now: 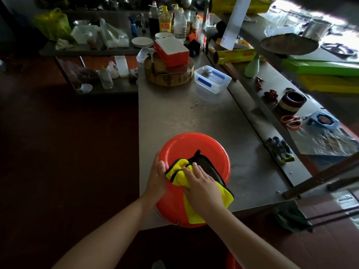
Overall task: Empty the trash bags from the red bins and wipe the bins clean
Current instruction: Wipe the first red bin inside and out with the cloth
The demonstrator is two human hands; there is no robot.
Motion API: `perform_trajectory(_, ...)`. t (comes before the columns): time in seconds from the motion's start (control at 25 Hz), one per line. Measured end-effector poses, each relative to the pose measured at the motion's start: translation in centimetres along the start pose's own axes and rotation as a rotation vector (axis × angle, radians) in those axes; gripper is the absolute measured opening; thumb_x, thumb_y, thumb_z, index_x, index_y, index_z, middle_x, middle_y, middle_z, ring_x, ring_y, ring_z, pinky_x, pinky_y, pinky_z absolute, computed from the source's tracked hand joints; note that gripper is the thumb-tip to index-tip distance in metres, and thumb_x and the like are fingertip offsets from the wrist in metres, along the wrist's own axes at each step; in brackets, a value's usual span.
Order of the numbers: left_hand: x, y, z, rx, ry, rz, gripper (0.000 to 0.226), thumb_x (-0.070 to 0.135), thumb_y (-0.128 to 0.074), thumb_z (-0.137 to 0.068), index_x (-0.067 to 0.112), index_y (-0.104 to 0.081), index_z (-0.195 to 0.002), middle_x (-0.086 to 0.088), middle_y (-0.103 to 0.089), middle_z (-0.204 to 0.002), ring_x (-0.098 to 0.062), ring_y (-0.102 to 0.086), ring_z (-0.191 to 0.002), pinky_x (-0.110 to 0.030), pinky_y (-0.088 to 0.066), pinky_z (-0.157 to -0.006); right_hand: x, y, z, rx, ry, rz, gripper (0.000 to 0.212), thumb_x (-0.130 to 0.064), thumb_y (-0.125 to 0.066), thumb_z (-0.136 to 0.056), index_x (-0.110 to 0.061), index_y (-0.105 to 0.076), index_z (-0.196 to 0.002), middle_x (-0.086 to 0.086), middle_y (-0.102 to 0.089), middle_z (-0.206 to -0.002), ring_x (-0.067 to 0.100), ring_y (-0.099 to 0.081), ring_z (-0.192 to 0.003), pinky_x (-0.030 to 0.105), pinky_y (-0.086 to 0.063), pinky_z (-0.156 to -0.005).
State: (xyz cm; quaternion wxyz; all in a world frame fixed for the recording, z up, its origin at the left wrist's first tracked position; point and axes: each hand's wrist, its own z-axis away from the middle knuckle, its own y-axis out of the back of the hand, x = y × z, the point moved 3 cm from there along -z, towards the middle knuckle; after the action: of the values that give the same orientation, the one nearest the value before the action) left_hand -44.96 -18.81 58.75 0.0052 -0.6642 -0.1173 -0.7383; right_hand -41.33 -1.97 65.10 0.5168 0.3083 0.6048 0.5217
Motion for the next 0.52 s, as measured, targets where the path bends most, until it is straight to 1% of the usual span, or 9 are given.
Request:
perform_trajectory(0.08, -0.2, -0.2, 0.0, 0.025, 0.014, -0.091, 0.056, 0.045, -0.021, -0.105, 0.029, -0.02, -0.159, 0.0, -0.028, -0.162, -0.011, -0.027, -0.148, -0.042, -0.026, -0.123, 3.0, 1.1, 0.3, 0.017, -0.053, 0.03, 0.065, -0.044, -0.052, -0.098, -0.035, -0.026, -0.157, 0.005, -0.015, -0.168, 0.022, -0.015, -0.155, 0.034, -0.021, -0.123)
perform_trajectory(0.16, -0.6, -0.3, -0.1, 0.018, 0.017, -0.105, 0.053, 0.04, -0.02, -0.109, 0.026, -0.015, -0.16, 0.001, -0.022, -0.165, -0.011, -0.021, -0.151, -0.043, -0.022, -0.124, 5.2, 2.0, 0.5, 0.044, -0.112, 0.07, 0.064, -0.045, -0.053, -0.098, -0.037, -0.028, -0.156, 0.005, -0.018, -0.167, 0.022, -0.017, -0.154, 0.033, -0.021, -0.122)
perform_trajectory(0.24, -0.8, -0.4, 0.0, 0.018, 0.031, -0.105, 0.052, 0.037, -0.02, -0.11, 0.026, -0.013, -0.161, 0.002, -0.02, -0.166, -0.011, -0.019, -0.151, -0.043, -0.021, -0.124, 5.7, 2.2, 0.7, 0.05, -0.139, 0.092, 0.064, -0.046, -0.052, -0.098, -0.036, -0.028, -0.156, 0.006, -0.02, -0.167, 0.023, -0.018, -0.154, 0.034, -0.02, -0.122)
perform_trajectory(0.32, -0.8, -0.4, -0.1, 0.028, 0.033, -0.102, 0.051, 0.035, -0.02, -0.111, 0.025, -0.014, -0.161, 0.002, -0.019, -0.166, -0.011, -0.019, -0.151, -0.042, -0.021, -0.124, 4.3, 1.8, 0.9, 0.053, -0.129, 0.101, 0.064, -0.048, -0.051, -0.098, -0.034, -0.028, -0.157, 0.009, -0.021, -0.166, 0.026, -0.019, -0.153, 0.036, -0.019, -0.122)
perform_trajectory(0.4, -0.7, -0.3, -0.1, 0.028, 0.033, -0.098, 0.051, 0.035, -0.021, -0.11, 0.025, -0.015, -0.16, 0.0, -0.02, -0.166, -0.011, -0.02, -0.151, -0.041, -0.021, -0.125, 2.0, 0.7, 1.3, 0.034, -0.074, 0.08, 0.064, -0.048, -0.051, -0.098, -0.034, -0.028, -0.156, 0.009, -0.021, -0.166, 0.027, -0.021, -0.153, 0.038, -0.02, -0.122)
perform_trajectory(0.52, -0.6, 0.2, -0.3, -0.04, 0.039, -0.045, 0.056, 0.044, -0.024, -0.107, 0.026, -0.016, -0.16, -0.003, -0.026, -0.163, -0.018, -0.027, -0.149, -0.046, -0.026, -0.122, 0.2, -0.2, 1.8, -0.008, 0.065, 0.003, 0.066, -0.044, -0.057, -0.096, -0.037, -0.029, -0.156, 0.0, -0.022, -0.166, 0.023, -0.022, -0.153, 0.037, -0.021, -0.122)
